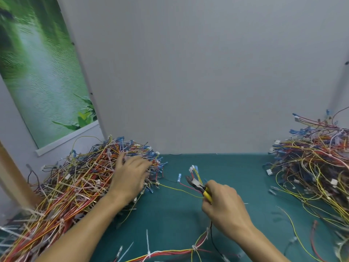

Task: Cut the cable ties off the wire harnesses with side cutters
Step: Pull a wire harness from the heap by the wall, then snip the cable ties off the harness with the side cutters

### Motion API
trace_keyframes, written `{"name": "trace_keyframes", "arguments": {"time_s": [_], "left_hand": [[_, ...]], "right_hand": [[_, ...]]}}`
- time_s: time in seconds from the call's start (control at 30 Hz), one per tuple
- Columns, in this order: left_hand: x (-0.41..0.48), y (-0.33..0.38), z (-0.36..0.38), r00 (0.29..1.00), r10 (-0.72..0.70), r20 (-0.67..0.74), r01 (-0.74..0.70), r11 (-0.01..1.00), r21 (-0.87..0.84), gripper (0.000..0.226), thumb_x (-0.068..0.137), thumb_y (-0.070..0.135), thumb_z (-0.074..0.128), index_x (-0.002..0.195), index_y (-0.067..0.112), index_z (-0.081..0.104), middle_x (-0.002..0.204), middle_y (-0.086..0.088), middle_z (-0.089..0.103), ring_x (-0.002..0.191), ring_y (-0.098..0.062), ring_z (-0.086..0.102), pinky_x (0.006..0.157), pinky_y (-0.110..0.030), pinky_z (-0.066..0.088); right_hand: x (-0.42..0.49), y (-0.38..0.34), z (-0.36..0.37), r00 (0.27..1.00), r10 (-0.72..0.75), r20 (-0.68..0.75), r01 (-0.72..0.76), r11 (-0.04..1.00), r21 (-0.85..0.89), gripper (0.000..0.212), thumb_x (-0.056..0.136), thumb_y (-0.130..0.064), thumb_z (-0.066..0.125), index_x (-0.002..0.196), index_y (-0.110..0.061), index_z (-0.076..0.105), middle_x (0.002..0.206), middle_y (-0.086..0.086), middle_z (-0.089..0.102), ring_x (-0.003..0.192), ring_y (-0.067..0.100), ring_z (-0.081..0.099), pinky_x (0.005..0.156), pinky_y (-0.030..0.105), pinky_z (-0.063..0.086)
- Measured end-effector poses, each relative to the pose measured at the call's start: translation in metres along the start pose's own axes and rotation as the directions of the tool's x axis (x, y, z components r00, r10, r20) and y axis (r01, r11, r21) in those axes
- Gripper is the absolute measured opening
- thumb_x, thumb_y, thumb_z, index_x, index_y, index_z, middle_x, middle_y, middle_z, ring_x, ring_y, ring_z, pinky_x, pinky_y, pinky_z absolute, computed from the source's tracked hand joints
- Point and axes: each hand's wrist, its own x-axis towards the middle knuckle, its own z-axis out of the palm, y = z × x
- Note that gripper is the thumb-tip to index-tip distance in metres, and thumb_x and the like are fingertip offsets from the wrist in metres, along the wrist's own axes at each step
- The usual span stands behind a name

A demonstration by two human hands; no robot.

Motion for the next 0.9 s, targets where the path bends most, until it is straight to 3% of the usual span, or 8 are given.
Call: {"name": "trace_keyframes", "arguments": {"time_s": [0.1,0.27,0.43,0.6,0.67,0.77,0.83,0.9], "left_hand": [[0.000,-0.008,-0.001,0.983,-0.101,0.152,0.095,0.994,0.047,0.028,0.090,0.048,0.056,0.115,0.037,0.064,0.115,0.018,0.063,0.118,-0.008,0.052,0.116,-0.052,0.004],[0.007,-0.004,-0.004,0.948,-0.152,0.279,0.154,0.988,0.015,0.026,0.096,0.047,0.044,0.116,0.045,0.061,0.107,0.020,0.060,0.119,-0.009,0.045,0.116,-0.056,-0.001],[0.023,-0.003,-0.034,0.965,-0.218,0.145,0.245,0.946,-0.213,0.025,0.094,0.043,0.051,0.114,0.042,0.065,0.110,0.018,0.061,0.119,-0.011,0.046,0.116,-0.055,0.004],[0.034,0.000,-0.067,0.984,0.026,-0.177,-0.012,0.997,0.082,0.015,0.087,0.036,0.063,0.096,0.031,0.074,0.077,0.008,0.070,0.079,-0.020,0.064,0.105,-0.055,0.029],[0.033,0.008,-0.075,0.995,0.014,-0.099,-0.007,0.998,0.064,0.019,0.090,0.036,0.060,0.100,0.029,0.074,0.082,0.007,0.072,0.079,-0.018,0.065,0.100,-0.043,0.038],[0.027,0.013,-0.073,0.994,-0.001,0.110,0.037,0.944,-0.328,0.017,0.091,0.035,0.060,0.102,0.031,0.071,0.091,0.014,0.072,0.084,-0.005,0.066,0.079,-0.022,0.050],[0.023,0.010,-0.077,0.965,-0.029,0.262,0.211,0.683,-0.700,0.017,0.087,0.032,0.065,0.103,0.036,0.069,0.094,0.019,0.072,0.088,0.004,0.066,0.075,-0.009,0.049],[0.019,0.000,-0.074,0.954,-0.129,0.270,0.296,0.538,-0.790,0.018,0.088,0.030,0.061,0.104,0.039,0.066,0.099,0.017,0.072,0.093,0.004,0.065,0.081,-0.013,0.049]], "right_hand": [[-0.001,0.001,-0.002,1.000,0.005,-0.026,-0.006,1.000,-0.017,0.005,0.083,-0.021,0.047,0.082,-0.018,0.043,0.065,-0.005,0.039,0.073,0.026,0.043,0.059,0.037,0.035],[-0.004,-0.007,0.000,0.998,-0.022,-0.056,0.021,0.999,-0.024,0.008,0.083,-0.018,0.045,0.080,-0.018,0.038,0.068,-0.006,0.038,0.074,0.026,0.042,0.064,0.038,0.038],[-0.005,-0.008,0.001,0.999,-0.010,-0.051,0.010,1.000,0.008,0.008,0.083,-0.019,0.045,0.079,-0.019,0.037,0.071,-0.004,0.044,0.075,0.025,0.043,0.062,0.037,0.036],[-0.003,-0.022,0.004,0.995,-0.073,-0.067,0.074,0.997,0.021,0.007,0.083,-0.020,0.044,0.080,-0.020,0.038,0.071,-0.006,0.040,0.078,0.025,0.042,0.058,0.035,0.029],[-0.003,-0.023,0.004,0.994,-0.085,-0.073,0.085,0.996,0.004,0.015,0.083,-0.019,0.045,0.075,-0.022,0.032,0.067,-0.006,0.034,0.075,0.025,0.038,0.055,0.035,0.024],[-0.004,-0.018,0.005,0.997,-0.054,-0.050,0.053,0.998,-0.028,0.028,0.083,-0.019,0.043,0.068,-0.023,0.020,0.071,-0.006,0.036,0.077,0.024,0.037,0.059,0.036,0.025],[-0.006,-0.011,0.007,1.000,-0.011,-0.013,0.011,1.000,-0.026,0.024,0.082,-0.019,0.044,0.070,-0.023,0.023,0.074,-0.006,0.040,0.078,0.025,0.039,0.060,0.036,0.029],[-0.008,-0.005,0.009,0.999,0.032,0.022,-0.031,0.999,-0.006,0.019,0.080,-0.020,0.044,0.073,-0.022,0.027,0.075,-0.004,0.044,0.077,0.026,0.040,0.059,0.036,0.031]]}}
